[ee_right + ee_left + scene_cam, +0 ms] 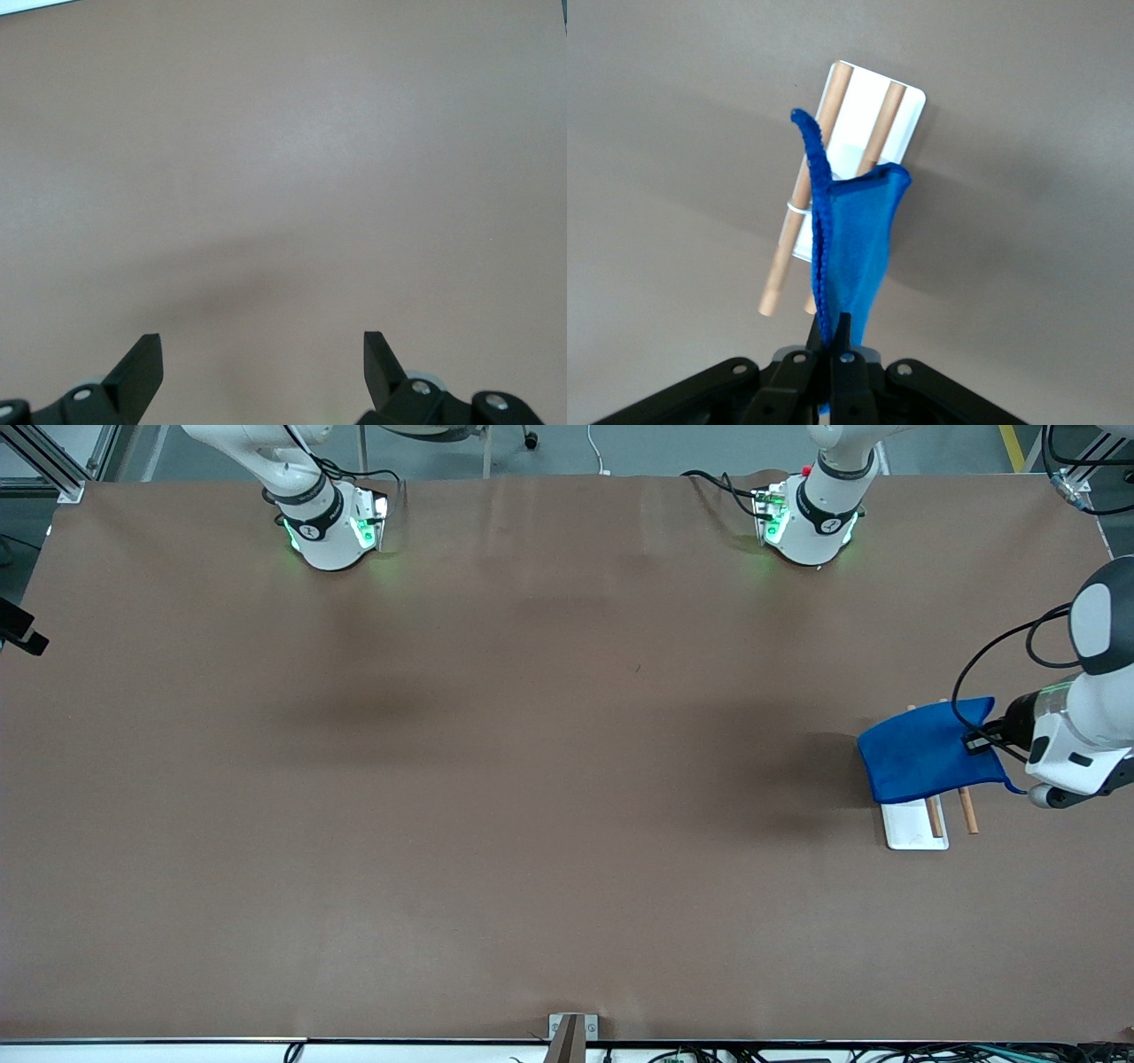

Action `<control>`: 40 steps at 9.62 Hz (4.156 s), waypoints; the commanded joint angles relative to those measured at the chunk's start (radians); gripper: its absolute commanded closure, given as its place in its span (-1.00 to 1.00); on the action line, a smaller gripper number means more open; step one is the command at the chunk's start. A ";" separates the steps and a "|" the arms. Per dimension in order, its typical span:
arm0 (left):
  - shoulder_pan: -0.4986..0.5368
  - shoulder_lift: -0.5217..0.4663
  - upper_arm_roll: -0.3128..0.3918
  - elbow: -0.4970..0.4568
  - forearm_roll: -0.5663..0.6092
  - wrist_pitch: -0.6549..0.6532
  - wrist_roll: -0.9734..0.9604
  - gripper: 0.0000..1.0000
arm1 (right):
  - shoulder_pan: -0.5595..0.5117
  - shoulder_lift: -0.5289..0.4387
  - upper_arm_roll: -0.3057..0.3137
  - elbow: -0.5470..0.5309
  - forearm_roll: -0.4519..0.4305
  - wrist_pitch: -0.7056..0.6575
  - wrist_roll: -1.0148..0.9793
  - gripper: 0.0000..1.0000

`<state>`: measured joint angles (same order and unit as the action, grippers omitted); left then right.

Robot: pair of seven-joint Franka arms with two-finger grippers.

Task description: Right arm passes towel to left arm to hang

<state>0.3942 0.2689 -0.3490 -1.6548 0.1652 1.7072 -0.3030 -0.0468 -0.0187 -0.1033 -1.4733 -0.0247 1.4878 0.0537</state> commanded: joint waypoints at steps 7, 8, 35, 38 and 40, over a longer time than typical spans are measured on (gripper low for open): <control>0.136 0.113 -0.001 -0.010 0.036 0.150 0.191 0.93 | 0.004 0.010 0.005 0.018 -0.038 -0.004 0.000 -1.00; 0.150 0.121 -0.001 -0.008 0.036 0.158 0.224 0.93 | 0.001 0.009 0.005 0.016 -0.037 -0.007 -0.003 -1.00; 0.242 -0.051 -0.409 0.348 0.025 -0.319 0.163 -1.00 | -0.002 0.006 0.005 0.019 0.003 -0.060 0.018 -1.00; 0.241 -0.082 -0.435 0.371 0.025 -0.319 0.174 -1.00 | -0.004 0.006 0.004 0.019 0.005 -0.061 0.020 -1.00; 0.236 -0.086 -0.455 0.369 0.020 -0.319 0.232 -1.00 | -0.004 0.006 0.002 0.019 0.006 -0.061 0.020 -1.00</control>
<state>0.6283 0.1746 -0.7890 -1.2666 0.1794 1.4018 -0.1059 -0.0448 -0.0139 -0.1027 -1.4625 -0.0220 1.4355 0.0661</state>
